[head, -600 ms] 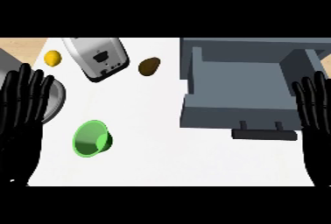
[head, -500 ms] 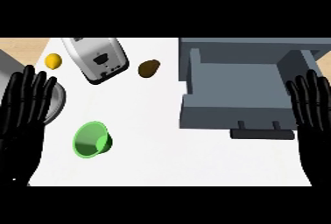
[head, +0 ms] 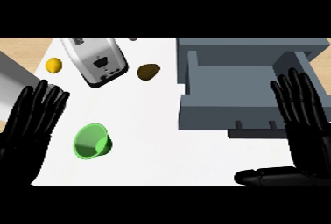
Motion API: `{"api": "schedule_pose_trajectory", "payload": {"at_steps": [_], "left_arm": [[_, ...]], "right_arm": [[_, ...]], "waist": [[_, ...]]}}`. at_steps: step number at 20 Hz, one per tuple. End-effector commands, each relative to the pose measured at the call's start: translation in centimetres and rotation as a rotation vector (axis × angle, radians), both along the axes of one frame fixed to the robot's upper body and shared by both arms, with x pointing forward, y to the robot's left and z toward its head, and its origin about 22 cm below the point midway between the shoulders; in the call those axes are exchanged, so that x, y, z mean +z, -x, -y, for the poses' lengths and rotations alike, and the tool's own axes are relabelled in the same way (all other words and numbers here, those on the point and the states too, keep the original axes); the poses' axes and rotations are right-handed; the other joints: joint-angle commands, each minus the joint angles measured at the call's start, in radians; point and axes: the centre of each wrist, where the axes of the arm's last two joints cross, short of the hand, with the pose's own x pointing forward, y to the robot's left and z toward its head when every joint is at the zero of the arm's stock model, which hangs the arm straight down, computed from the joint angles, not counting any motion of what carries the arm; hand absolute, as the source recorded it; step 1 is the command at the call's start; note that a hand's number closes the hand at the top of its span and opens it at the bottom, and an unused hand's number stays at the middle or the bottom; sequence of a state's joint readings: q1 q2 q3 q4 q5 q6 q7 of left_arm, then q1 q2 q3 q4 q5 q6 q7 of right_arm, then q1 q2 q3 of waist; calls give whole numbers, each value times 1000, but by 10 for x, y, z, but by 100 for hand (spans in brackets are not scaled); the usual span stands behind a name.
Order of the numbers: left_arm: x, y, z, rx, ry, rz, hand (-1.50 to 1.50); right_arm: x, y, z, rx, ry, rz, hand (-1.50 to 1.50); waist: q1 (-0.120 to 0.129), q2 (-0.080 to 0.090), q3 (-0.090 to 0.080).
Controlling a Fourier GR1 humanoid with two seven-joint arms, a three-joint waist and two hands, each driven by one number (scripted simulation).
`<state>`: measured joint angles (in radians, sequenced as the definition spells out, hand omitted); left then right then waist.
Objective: Pick up the cup, place it into the drawer and close the drawer
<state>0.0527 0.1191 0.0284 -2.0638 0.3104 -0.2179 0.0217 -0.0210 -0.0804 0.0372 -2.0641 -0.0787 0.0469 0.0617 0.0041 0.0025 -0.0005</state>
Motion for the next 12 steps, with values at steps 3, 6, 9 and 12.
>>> {"api": "schedule_pose_trajectory", "payload": {"at_steps": [3, 6, 9, 12], "left_arm": [[-8, 11, 10, -39, 31, -37, -150], [-7, 2, -5, -35, 44, -31, -150], [-8, 2, 9, -43, 59, -48, -150], [-8, -1, 30, -31, 49, -47, -150]], "right_arm": [[5, -10, -12, 22, -14, -13, -150], [10, -9, -17, 45, -3, -18, -150], [11, -16, -6, 19, -10, -11, -150], [16, -21, 5, 27, -7, -27, -150]], "waist": [[-1, -3, 0], [-3, -3, 0], [-3, -3, 0], [-4, -3, 1]]}}
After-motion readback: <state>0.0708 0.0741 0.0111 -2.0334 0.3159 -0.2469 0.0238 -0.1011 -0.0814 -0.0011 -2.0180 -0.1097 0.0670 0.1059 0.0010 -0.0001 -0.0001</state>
